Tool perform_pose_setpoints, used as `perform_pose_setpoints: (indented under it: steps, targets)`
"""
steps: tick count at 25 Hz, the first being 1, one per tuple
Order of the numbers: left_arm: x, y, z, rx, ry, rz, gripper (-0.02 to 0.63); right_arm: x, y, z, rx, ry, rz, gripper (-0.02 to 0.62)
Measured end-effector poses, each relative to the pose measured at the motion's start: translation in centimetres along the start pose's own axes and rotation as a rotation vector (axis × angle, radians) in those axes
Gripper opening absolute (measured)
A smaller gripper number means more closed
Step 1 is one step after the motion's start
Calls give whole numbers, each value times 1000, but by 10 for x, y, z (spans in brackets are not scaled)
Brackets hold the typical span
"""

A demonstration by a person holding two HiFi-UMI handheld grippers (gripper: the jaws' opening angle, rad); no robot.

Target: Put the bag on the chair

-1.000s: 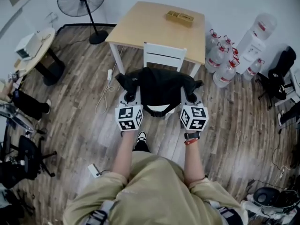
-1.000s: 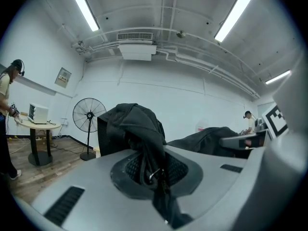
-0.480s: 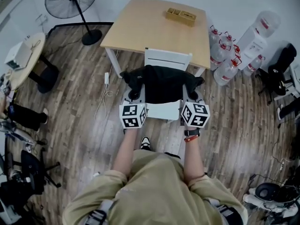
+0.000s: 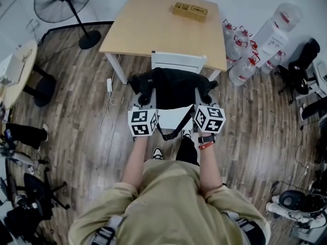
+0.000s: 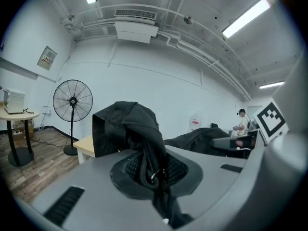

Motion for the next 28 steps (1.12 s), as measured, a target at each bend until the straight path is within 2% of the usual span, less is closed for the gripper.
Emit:
perform_pose_setpoints:
  steps: [5, 15, 21, 28]
  targets:
    - [17, 9, -15, -1, 41, 16, 41, 15, -11, -16, 50, 34, 22, 37]
    - [60, -1, -61, -3, 164, 18, 42, 44, -55, -60, 150, 115, -21, 37]
    - [78, 3, -99, -13, 227, 42, 41, 65, -67, -92, 181, 172, -35, 37]
    - [98, 9, -145, -17, 314, 32, 41, 80, -85, -135, 205, 250, -34, 37]
Point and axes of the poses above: the fingertips, and each gripper's own axes: x forward along the fingers, y to its left, z out of its top, the point moved 2 cm from there along -x, backward along the fingers, and after that the axes turned 11 degrees about z, right-handed, at the moved point
